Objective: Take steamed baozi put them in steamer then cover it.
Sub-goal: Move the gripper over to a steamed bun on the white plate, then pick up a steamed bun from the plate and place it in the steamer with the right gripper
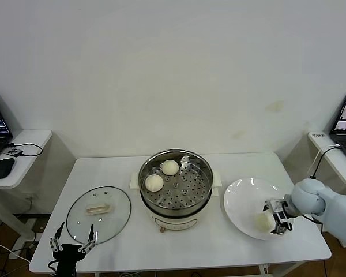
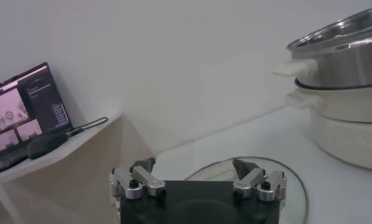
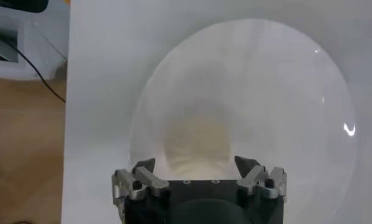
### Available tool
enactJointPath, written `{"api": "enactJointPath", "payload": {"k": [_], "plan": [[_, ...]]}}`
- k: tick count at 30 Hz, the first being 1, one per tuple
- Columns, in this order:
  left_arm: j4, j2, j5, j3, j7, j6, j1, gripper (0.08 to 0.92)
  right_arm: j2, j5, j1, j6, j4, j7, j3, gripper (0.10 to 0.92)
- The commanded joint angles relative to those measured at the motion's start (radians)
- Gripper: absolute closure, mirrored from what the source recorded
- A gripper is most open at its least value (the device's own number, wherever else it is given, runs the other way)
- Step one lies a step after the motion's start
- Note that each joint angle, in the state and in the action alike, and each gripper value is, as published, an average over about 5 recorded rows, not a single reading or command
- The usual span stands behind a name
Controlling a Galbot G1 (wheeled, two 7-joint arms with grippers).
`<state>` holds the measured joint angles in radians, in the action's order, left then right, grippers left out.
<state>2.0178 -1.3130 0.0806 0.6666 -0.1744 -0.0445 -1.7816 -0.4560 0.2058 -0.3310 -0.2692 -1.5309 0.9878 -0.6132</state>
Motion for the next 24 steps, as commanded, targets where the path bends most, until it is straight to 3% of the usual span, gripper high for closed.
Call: {"api": "enactJointPath", "payload": {"k": [1,14,24], "plan": [[-0.001,0.0,0.0,0.0,0.0,0.0,0.0,0.177,-0.034,0.006,-0.024,-0.006,0.041,-0.003,0.021,0.28],[0.007,-0.001,0.0,-0.002,0.0,-0.001,-0.002,0.177,-0.009,-0.027,0.039,-0.012,0.014,0.031,0.002,0.396],[0.021,0.005,-0.002,-0.007,0.001,0.0,0.004,0.177,0.058,-0.219,0.439,-0.04,-0.078,0.08,-0.184,0.415]]}}
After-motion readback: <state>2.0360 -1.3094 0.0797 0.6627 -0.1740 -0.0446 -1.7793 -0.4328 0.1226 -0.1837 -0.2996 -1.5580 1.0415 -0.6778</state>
